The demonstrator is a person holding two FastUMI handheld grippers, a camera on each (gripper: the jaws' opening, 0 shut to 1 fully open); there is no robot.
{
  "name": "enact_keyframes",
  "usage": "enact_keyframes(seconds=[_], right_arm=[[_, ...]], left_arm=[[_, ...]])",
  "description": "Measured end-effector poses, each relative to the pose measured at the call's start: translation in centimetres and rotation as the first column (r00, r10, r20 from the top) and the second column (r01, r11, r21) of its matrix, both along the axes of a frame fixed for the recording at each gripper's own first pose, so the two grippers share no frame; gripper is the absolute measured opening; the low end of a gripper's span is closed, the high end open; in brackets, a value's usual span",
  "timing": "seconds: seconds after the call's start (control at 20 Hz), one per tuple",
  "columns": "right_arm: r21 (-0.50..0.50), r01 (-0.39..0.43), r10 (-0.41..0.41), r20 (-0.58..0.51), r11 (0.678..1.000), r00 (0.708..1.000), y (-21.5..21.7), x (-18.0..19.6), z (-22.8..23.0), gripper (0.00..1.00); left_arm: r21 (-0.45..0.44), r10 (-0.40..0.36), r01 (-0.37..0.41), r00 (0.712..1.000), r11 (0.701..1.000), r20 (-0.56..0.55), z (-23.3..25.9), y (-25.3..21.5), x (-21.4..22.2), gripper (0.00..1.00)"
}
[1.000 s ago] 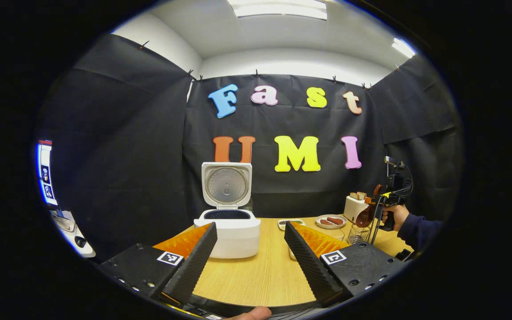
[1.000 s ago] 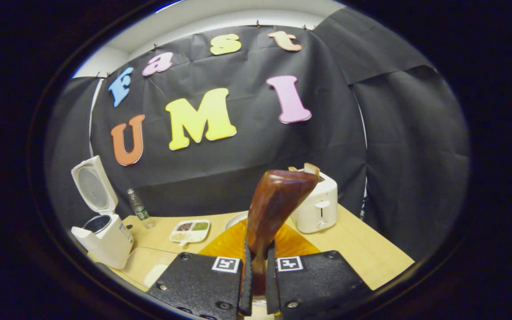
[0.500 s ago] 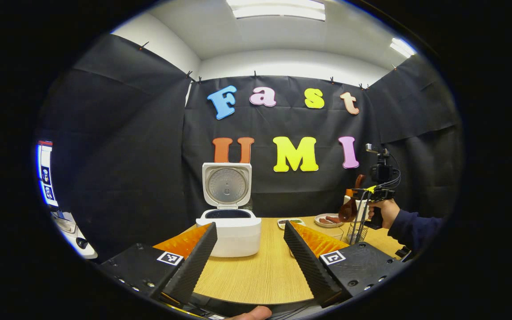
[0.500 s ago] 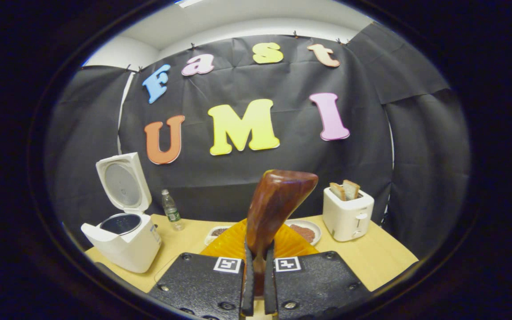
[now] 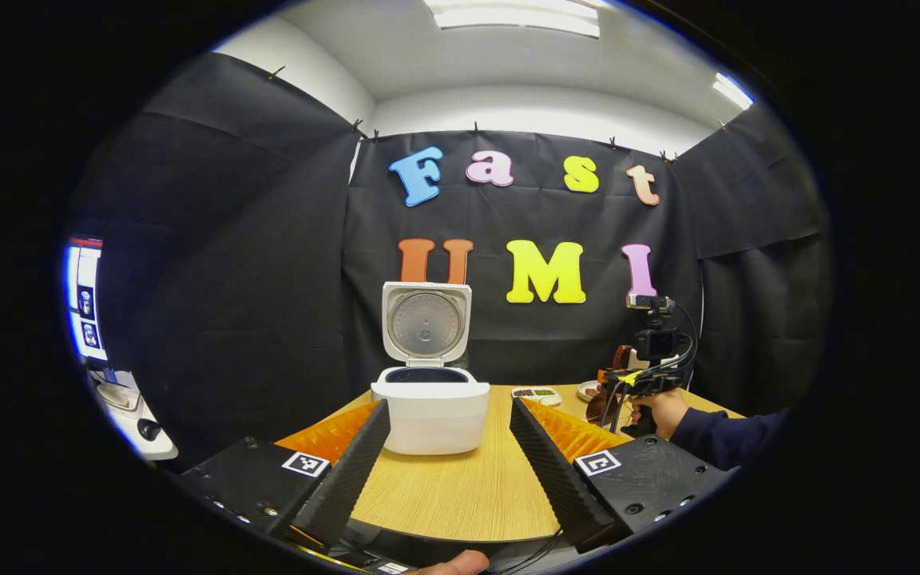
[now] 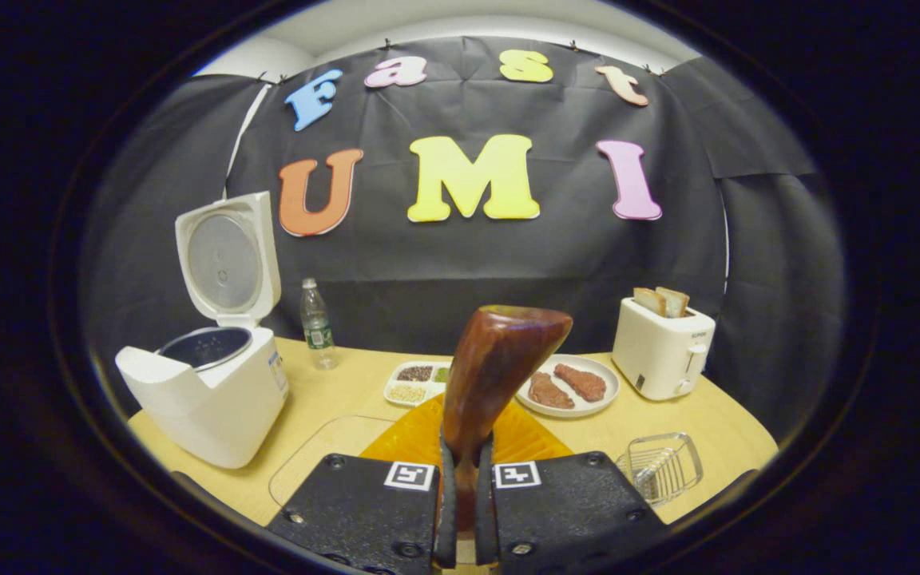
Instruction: Close the left gripper, press the button to open the rice cooker; take a wooden spoon from the chopstick holder with the right hand, scoop a spoonful of rice and pour it into the rice cooker, then put the wooden spoon back into the chopstick holder.
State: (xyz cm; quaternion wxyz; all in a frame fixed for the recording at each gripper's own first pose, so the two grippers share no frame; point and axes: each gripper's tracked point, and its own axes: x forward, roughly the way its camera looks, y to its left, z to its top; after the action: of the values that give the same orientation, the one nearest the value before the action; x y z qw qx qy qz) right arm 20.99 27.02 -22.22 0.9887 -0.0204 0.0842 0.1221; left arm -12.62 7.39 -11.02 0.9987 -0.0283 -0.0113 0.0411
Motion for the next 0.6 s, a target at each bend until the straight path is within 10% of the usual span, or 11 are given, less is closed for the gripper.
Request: enact_keyframes(seconds=[0.15,0.6], right_arm=[[-0.041,0.062,-0.061,0.026,0.997,0.998,-0.8,0.8,-1.1,0.14],[0.132,-0.086,0.114,-0.226,0.988,0.967,3.5,-0.9,-5.2,0.14]], left_arm=[[-0.01,0.011,-0.012,1.0,1.0,-0.016,-0.8,0.9,0.1,0.96],[-0.04,0.008,-0.009,0.999,0.999,-0.038,-1.6,1.0,0.4,0.94]])
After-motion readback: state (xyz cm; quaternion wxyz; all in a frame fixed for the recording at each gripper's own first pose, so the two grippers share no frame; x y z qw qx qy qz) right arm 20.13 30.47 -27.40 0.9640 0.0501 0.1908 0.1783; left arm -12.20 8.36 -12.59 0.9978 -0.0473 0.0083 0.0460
